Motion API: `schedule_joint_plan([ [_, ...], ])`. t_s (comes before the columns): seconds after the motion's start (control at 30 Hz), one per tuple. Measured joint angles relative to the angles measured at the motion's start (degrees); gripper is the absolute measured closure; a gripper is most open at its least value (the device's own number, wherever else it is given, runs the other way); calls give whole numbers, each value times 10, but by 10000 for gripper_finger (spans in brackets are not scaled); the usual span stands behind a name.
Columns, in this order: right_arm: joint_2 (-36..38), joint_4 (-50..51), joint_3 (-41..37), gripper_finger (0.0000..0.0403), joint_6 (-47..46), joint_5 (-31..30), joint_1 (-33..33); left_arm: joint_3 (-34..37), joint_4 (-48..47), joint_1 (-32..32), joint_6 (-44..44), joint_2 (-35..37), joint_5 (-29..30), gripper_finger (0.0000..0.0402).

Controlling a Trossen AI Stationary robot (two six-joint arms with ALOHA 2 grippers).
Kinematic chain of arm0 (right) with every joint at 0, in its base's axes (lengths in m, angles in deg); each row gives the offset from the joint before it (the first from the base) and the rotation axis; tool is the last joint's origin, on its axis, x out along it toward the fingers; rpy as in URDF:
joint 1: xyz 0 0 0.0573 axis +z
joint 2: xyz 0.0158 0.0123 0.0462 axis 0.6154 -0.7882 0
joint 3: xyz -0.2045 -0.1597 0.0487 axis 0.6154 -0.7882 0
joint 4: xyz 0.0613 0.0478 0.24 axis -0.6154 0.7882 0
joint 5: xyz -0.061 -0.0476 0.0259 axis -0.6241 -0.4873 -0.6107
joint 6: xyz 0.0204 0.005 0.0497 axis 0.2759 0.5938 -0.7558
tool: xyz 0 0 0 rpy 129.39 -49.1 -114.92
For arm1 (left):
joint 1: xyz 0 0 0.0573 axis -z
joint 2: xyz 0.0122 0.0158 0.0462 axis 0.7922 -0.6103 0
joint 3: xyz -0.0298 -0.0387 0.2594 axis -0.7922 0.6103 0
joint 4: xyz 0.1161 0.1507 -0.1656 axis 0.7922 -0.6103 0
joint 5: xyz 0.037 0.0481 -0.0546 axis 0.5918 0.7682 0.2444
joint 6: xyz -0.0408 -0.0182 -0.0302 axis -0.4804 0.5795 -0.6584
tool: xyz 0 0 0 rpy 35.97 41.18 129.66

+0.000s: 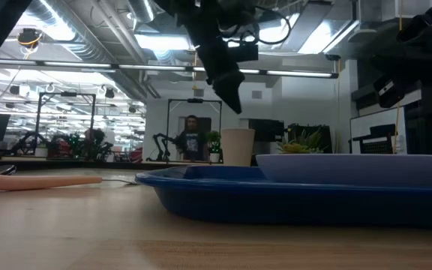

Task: Pick and place plate/cup/fork/spoon on tray
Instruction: Put the white cup on the blue serving tray to the top left of the white plate

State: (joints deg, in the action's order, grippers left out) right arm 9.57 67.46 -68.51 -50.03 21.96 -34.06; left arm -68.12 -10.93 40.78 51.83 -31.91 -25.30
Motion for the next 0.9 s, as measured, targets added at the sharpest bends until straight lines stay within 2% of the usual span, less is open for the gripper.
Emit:
schedule_joint_plan([
  [0.1,0,0,0,338,0,0,0,0,0,-3,-2,0,2,316],
  [0.17,0,0,0,338,0,0,0,0,2,-8,-1,0,-21,314],
  [0.27,0,0,0,338,0,0,0,0,3,-31,3,0,-142,313],
  [0.33,0,0,0,338,0,0,0,0,3,-49,3,0,-189,313],
  [0.57,0,0,0,338,0,0,0,0,15,-83,12,0,-199,313],
  [0.9,0,0,0,338,-2,0,0,1,31,-87,-42,0,-201,313],
])
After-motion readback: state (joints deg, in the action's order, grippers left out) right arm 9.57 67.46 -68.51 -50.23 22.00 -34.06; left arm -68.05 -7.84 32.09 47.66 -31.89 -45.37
